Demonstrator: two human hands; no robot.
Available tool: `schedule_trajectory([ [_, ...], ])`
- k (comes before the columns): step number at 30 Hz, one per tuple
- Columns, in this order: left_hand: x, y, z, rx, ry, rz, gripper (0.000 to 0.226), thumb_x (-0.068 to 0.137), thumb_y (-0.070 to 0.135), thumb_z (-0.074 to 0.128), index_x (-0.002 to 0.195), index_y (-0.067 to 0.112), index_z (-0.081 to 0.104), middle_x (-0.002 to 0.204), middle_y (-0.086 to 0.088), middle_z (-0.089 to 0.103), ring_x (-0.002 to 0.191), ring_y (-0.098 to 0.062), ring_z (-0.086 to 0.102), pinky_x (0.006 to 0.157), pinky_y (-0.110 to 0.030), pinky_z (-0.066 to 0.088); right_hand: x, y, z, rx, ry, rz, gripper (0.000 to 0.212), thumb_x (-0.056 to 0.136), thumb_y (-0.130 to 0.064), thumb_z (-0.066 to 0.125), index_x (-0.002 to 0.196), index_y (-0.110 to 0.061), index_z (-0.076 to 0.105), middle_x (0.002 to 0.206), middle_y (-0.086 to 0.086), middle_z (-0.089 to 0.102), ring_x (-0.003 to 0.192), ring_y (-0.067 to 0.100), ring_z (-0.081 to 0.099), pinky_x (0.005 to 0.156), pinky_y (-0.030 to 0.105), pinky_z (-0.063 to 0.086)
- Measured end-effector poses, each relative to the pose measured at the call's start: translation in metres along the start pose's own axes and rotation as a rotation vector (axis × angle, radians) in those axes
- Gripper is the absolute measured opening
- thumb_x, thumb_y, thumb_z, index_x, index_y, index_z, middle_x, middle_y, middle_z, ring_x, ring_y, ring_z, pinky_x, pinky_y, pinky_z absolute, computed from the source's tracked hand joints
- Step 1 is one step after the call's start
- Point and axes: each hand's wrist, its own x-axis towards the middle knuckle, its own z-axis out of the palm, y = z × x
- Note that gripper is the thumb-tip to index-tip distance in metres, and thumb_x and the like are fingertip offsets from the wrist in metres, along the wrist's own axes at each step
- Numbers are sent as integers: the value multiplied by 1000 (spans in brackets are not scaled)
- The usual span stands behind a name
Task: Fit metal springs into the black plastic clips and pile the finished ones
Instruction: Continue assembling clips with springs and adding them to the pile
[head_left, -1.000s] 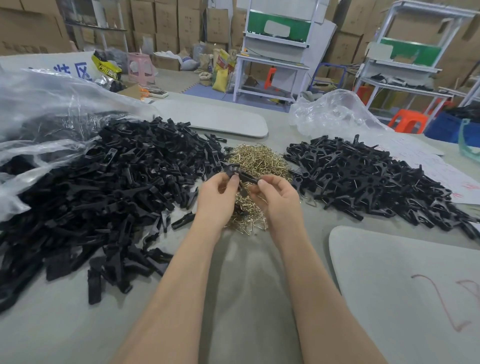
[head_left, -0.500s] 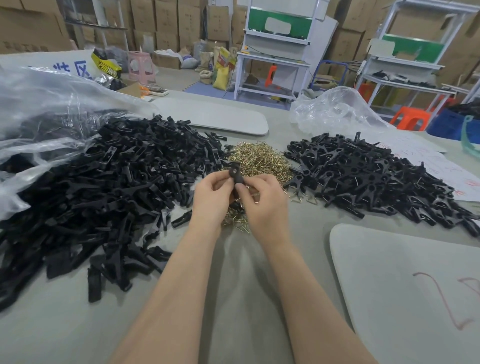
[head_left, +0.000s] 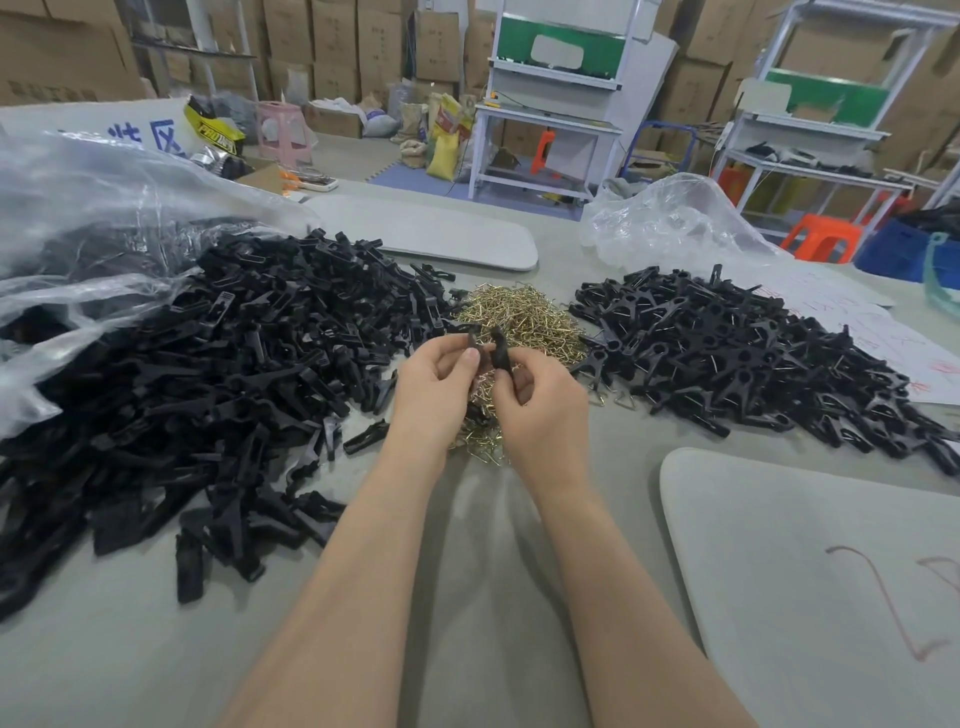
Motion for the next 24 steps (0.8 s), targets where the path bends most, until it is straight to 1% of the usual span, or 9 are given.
schedule_trajectory([
  [3, -2, 0, 1, 27, -29, -5, 16, 94, 4, 54, 107, 10, 61, 89, 4, 68, 75, 1, 63, 71, -10, 49, 1, 2, 0, -72, 15, -19, 22, 91, -15, 54, 109, -12, 67, 85, 2, 56, 78, 10, 44, 69, 22, 33],
  [7, -3, 2, -1, -10, -30, -32, 13, 93, 4, 57, 97, 16, 62, 85, -1, 67, 82, -12, 64, 85, -26, 53, 0, -1, -2, -44, 24, -63, 22, 92, -13, 56, 109, -10, 68, 88, -2, 53, 76, 10, 46, 70, 19, 34],
  [9, -2, 2, -3, -16, -17, -44, 12, 92, 6, 59, 99, 15, 63, 85, -3, 66, 83, -15, 63, 86, -29, 53, -1, -4, -2, -1, 12, -69, 24, 94, -14, 55, 113, -8, 68, 94, 1, 62, 82, 15, 55, 76, 24, 42],
  [11, -2, 2, -3, -19, -8, -52, 12, 92, 7, 60, 101, 14, 64, 87, -2, 67, 82, -13, 63, 83, -26, 54, 0, -5, -2, 32, -6, -41, 27, 95, -14, 53, 118, -7, 66, 104, 6, 68, 96, 18, 61, 87, 29, 46],
  [13, -1, 2, -4, 21, 4, -42, 12, 91, 9, 61, 101, 16, 64, 89, 0, 68, 83, -10, 63, 83, -25, 53, 1, -5, -3, 90, -10, -1, 28, 95, -14, 54, 120, -7, 65, 110, 6, 70, 103, 16, 62, 93, 28, 46],
  [16, -2, 2, -4, 46, 12, -32, 12, 90, 11, 62, 100, 17, 65, 91, 2, 67, 87, -9, 61, 89, -27, 51, 2, -5, -4, 166, -10, 53, 26, 94, -13, 56, 117, -8, 66, 109, 2, 70, 99, 10, 63, 90, 20, 47],
  [18, -2, 2, -4, 51, 13, -36, 13, 90, 11, 63, 101, 15, 65, 93, -1, 66, 90, -12, 61, 91, -29, 51, 2, -4, -4, 194, -12, 74, 25, 93, -12, 56, 116, -8, 66, 104, -2, 70, 96, 9, 63, 88, 18, 47],
  [21, -3, 4, -3, 23, 3, -48, 11, 89, 11, 64, 98, 18, 65, 90, 2, 68, 87, -11, 63, 86, -25, 52, 4, -2, -5, 264, -13, 118, 23, 93, -11, 57, 112, -10, 68, 91, -14, 66, 90, 5, 64, 83, 14, 48],
  [24, -3, 4, -3, 24, 7, -35, 10, 90, 12, 64, 96, 20, 65, 87, 4, 68, 83, -8, 63, 82, -24, 53, 7, 0, -6, 322, -8, 159, 22, 92, -11, 57, 111, -10, 69, 92, -10, 69, 89, 5, 65, 83, 15, 49],
])
